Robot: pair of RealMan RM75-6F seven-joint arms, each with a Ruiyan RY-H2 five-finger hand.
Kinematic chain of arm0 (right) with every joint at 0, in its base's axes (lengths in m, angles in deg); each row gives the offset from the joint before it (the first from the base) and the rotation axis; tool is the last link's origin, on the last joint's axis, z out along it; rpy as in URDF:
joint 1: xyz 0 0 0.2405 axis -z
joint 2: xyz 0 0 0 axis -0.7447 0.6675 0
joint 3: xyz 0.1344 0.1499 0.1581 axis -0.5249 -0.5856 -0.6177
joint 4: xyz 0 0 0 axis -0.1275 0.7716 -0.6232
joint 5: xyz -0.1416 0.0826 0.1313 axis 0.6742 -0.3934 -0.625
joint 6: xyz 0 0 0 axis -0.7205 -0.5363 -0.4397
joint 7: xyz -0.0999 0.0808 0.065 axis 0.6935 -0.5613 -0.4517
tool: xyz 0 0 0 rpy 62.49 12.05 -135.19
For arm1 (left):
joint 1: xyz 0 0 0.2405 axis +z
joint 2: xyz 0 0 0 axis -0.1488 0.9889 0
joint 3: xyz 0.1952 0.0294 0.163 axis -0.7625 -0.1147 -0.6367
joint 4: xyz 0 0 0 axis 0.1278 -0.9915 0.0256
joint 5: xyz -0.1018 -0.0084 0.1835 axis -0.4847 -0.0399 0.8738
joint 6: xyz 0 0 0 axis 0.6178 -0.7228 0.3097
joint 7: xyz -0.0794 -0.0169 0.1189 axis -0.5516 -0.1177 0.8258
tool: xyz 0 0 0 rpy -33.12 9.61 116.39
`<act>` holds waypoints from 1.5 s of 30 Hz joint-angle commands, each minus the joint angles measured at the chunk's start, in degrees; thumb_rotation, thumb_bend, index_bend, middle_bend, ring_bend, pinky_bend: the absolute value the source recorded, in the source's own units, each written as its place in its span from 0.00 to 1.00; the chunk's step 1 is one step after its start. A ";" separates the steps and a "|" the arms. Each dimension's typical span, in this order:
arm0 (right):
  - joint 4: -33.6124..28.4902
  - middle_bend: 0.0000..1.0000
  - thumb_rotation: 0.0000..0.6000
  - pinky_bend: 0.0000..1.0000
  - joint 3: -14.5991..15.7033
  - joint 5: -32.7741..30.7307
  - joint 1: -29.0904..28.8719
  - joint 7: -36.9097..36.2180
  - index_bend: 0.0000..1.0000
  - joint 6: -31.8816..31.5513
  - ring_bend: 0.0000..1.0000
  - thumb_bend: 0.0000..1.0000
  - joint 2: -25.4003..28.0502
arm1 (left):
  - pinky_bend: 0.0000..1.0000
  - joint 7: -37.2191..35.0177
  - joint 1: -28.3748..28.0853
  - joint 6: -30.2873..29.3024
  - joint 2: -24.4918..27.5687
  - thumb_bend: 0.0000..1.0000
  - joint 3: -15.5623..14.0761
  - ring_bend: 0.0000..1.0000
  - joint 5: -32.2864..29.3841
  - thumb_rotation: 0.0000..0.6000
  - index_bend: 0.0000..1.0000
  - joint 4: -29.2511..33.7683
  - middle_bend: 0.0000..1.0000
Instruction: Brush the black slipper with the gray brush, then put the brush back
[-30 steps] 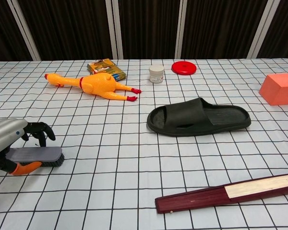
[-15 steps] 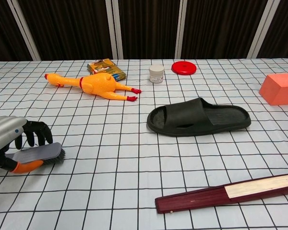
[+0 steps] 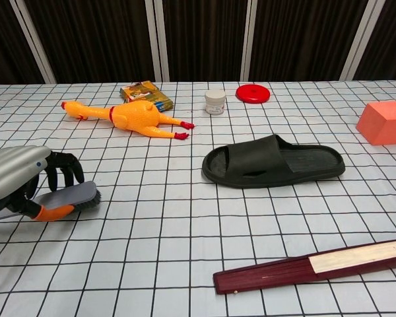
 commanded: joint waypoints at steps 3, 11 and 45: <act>-1.61 0.00 1.00 0.00 -1.73 2.86 -5.58 7.62 0.00 6.79 0.00 0.33 -3.42 | 0.61 3.90 -5.98 7.02 5.22 0.56 7.16 0.53 -7.70 1.00 0.61 12.37 0.65; -1.04 0.00 1.00 0.02 -3.85 1.97 -12.14 12.10 0.00 15.65 0.00 0.46 -8.05 | 0.61 10.22 -13.06 9.87 7.09 0.56 14.40 0.53 -18.82 1.00 0.60 18.40 0.65; 16.59 0.00 1.00 0.04 -8.27 -6.83 -30.74 3.86 0.00 31.76 0.00 0.55 -24.70 | 0.60 14.06 -38.00 14.25 -3.53 0.55 17.40 0.52 -42.91 1.00 0.59 1.34 0.64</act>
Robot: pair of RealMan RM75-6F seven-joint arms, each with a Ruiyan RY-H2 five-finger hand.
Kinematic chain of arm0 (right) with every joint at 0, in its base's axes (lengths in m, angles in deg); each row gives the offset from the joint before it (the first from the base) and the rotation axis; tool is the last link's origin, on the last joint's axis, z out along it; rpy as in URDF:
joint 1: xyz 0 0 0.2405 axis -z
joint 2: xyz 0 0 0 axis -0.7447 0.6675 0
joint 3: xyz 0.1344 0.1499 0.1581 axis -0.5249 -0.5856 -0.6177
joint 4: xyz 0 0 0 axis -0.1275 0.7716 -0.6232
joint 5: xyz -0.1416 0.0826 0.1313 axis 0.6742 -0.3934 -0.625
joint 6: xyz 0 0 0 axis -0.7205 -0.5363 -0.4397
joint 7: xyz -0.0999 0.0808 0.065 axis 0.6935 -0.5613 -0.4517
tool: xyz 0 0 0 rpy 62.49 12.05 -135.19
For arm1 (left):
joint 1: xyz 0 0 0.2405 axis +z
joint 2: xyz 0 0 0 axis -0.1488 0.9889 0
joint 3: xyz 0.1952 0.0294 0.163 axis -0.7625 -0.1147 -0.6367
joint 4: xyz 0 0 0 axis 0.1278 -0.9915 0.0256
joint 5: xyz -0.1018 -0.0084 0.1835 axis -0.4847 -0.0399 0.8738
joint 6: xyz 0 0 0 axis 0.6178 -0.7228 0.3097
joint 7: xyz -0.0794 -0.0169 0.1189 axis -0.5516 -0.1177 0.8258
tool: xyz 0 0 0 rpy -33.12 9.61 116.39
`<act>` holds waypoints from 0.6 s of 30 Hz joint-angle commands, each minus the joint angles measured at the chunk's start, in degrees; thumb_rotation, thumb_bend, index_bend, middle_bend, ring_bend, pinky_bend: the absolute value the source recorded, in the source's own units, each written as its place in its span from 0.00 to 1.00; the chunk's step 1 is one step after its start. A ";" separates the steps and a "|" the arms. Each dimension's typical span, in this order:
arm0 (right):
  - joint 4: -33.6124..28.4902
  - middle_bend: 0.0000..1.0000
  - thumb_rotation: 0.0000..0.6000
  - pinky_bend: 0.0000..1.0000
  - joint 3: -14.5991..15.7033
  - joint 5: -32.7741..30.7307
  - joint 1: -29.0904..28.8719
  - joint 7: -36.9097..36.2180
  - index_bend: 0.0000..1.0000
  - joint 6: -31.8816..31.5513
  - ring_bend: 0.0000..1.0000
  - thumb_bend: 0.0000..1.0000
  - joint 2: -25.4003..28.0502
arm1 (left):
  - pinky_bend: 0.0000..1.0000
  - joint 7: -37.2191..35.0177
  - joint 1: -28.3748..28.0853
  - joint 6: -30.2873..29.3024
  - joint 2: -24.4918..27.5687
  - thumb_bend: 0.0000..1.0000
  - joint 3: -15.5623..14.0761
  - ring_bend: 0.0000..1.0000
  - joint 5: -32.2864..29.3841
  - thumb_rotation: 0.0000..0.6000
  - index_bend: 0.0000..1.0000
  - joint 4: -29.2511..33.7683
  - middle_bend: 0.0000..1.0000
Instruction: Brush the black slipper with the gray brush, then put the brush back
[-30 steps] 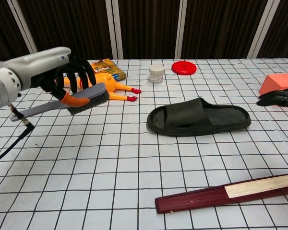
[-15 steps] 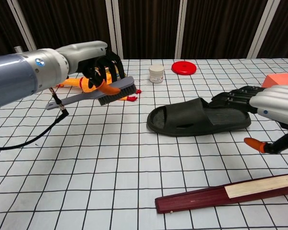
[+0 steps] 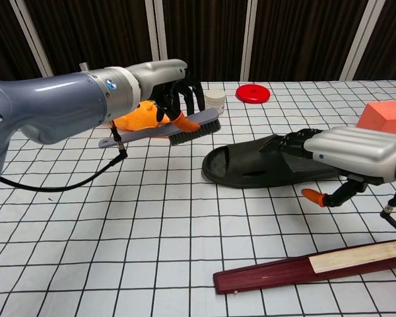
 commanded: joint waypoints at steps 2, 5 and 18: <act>2.59 0.00 1.00 0.04 0.82 -0.21 -1.33 -1.26 0.00 1.09 0.00 0.55 -1.71 | 0.60 -0.38 -1.19 -0.20 -0.51 0.55 -0.39 0.52 -0.73 1.00 0.59 -1.11 0.64; 3.64 0.00 1.00 0.04 1.08 -0.66 -1.73 -1.95 0.00 1.28 0.00 0.55 -2.30 | 0.60 -0.39 -1.97 -0.18 -0.76 0.55 -0.70 0.52 -0.86 1.00 0.59 -1.59 0.64; 5.74 0.00 1.00 0.04 2.70 -1.31 -2.80 -3.05 0.00 1.11 0.00 0.55 -3.04 | 0.60 -6.14 -5.36 2.15 -6.01 0.53 -0.96 0.51 1.87 1.00 0.58 -9.18 0.63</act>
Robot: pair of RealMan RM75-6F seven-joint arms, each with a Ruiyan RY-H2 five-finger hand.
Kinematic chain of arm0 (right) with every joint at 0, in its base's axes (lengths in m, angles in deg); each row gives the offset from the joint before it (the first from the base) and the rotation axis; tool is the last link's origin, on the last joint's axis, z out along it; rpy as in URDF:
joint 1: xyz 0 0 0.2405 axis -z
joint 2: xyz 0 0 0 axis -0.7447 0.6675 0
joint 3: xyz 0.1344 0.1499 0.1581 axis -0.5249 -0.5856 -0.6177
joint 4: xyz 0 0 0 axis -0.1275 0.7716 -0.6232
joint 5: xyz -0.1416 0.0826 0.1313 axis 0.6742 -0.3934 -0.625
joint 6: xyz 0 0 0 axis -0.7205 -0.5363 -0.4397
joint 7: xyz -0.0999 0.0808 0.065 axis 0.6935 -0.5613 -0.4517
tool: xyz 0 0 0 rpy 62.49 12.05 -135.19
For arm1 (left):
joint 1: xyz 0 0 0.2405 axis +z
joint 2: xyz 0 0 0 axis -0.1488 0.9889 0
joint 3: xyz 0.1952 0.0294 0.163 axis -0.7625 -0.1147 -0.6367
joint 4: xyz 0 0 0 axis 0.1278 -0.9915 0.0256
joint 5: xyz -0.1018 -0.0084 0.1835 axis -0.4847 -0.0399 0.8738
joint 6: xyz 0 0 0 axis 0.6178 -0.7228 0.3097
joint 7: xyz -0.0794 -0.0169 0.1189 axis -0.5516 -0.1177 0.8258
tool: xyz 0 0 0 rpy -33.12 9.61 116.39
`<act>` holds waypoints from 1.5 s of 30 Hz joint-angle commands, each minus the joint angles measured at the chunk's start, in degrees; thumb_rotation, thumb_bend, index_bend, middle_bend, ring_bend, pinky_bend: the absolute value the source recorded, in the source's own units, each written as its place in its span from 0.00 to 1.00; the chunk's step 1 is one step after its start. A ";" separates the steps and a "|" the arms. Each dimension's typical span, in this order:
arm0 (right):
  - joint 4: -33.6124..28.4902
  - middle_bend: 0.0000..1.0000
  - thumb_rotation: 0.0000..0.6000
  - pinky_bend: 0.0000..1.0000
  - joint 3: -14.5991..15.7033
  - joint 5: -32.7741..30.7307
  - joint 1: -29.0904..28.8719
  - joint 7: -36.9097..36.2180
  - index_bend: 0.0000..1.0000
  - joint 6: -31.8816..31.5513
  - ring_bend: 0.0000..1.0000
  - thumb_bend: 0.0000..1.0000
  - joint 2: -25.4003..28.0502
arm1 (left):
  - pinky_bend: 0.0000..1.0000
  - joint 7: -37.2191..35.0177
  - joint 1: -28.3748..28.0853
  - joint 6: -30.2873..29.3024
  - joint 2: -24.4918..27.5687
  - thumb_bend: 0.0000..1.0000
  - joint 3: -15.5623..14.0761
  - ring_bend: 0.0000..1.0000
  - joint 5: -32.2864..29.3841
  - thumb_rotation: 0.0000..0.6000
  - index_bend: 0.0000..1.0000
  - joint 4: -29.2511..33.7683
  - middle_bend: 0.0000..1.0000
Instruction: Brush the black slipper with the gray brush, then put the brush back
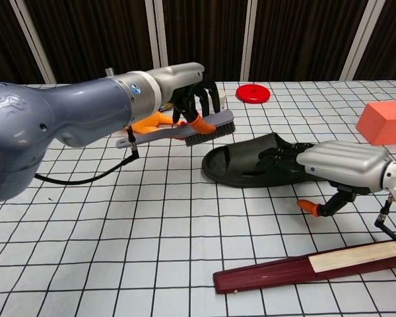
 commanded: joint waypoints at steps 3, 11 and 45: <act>-0.78 0.00 1.00 0.04 0.40 -0.11 -0.15 0.79 0.00 -0.54 0.00 0.55 0.18 | 0.60 -3.31 -1.45 1.72 -3.35 0.53 -0.09 0.51 1.02 1.00 0.58 -3.98 0.63; -2.93 0.00 1.00 0.04 1.11 -0.63 -0.17 3.12 0.00 -1.06 0.00 0.55 1.01 | 0.60 -3.85 -4.11 1.75 -6.64 0.53 0.75 0.51 1.48 1.00 0.58 -7.56 0.63; -3.83 0.00 1.00 0.04 2.53 -1.24 -0.76 4.38 0.00 -1.76 0.00 0.55 1.00 | 0.60 13.40 -6.71 -3.92 -4.66 0.53 -0.59 0.51 -14.11 1.00 0.58 -3.20 0.63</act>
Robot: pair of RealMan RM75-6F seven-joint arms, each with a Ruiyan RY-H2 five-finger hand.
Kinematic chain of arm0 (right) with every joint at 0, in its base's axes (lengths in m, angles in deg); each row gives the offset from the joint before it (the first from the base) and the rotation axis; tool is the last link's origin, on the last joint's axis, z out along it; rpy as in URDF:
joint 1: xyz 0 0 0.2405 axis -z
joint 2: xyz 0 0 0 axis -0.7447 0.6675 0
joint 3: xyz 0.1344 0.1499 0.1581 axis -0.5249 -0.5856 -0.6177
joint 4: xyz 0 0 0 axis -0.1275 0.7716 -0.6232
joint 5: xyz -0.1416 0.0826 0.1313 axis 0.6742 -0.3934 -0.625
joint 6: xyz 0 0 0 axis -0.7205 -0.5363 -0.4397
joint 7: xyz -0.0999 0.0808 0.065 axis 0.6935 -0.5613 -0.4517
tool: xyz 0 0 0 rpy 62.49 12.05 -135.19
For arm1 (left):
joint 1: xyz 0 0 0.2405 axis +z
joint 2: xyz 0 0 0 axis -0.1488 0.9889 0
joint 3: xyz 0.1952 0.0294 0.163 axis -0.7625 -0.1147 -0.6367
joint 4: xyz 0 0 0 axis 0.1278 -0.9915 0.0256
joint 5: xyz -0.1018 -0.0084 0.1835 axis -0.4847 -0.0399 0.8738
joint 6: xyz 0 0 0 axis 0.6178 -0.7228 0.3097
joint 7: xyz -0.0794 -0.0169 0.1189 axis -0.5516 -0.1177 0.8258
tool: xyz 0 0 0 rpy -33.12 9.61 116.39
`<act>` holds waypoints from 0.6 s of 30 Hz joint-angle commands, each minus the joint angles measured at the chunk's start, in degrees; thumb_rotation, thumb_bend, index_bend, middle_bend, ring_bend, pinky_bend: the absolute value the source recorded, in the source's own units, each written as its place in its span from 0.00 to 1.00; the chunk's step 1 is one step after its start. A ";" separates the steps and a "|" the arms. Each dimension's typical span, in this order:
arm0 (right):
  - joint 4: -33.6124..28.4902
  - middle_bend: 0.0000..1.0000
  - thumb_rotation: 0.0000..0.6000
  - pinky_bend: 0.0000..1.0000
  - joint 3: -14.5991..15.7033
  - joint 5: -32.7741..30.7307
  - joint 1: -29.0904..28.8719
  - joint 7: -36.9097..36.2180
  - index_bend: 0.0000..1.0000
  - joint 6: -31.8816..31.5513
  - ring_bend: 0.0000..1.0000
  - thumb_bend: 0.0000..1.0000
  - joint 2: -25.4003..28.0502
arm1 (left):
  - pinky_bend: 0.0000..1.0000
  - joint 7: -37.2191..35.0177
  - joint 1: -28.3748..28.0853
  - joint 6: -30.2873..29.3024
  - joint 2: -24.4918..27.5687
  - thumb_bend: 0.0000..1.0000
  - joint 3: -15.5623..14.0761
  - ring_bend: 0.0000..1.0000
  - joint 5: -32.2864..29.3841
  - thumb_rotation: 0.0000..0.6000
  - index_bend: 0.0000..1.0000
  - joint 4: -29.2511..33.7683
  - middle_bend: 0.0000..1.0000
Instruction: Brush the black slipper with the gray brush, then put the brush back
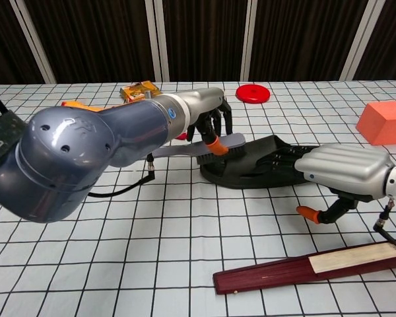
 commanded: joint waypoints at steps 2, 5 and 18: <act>0.10 0.00 1.00 0.04 0.08 -0.13 -0.14 0.16 0.00 0.17 0.00 0.55 -0.15 | 0.60 0.79 -0.63 -0.96 0.58 0.53 0.29 0.51 -1.47 1.00 0.58 1.44 0.63; 0.21 0.00 1.00 0.04 0.11 -0.39 -0.19 0.14 0.00 0.29 0.00 0.55 -0.18 | 0.60 -4.21 -0.63 1.00 -0.96 0.53 0.63 0.51 3.66 1.00 0.58 -0.91 0.63; 0.48 0.00 1.00 0.04 0.70 -0.77 0.03 -0.02 0.00 0.17 0.00 0.55 0.79 | 0.59 -22.53 -2.65 4.68 -10.17 0.52 0.51 0.51 22.44 1.00 0.58 -16.36 0.63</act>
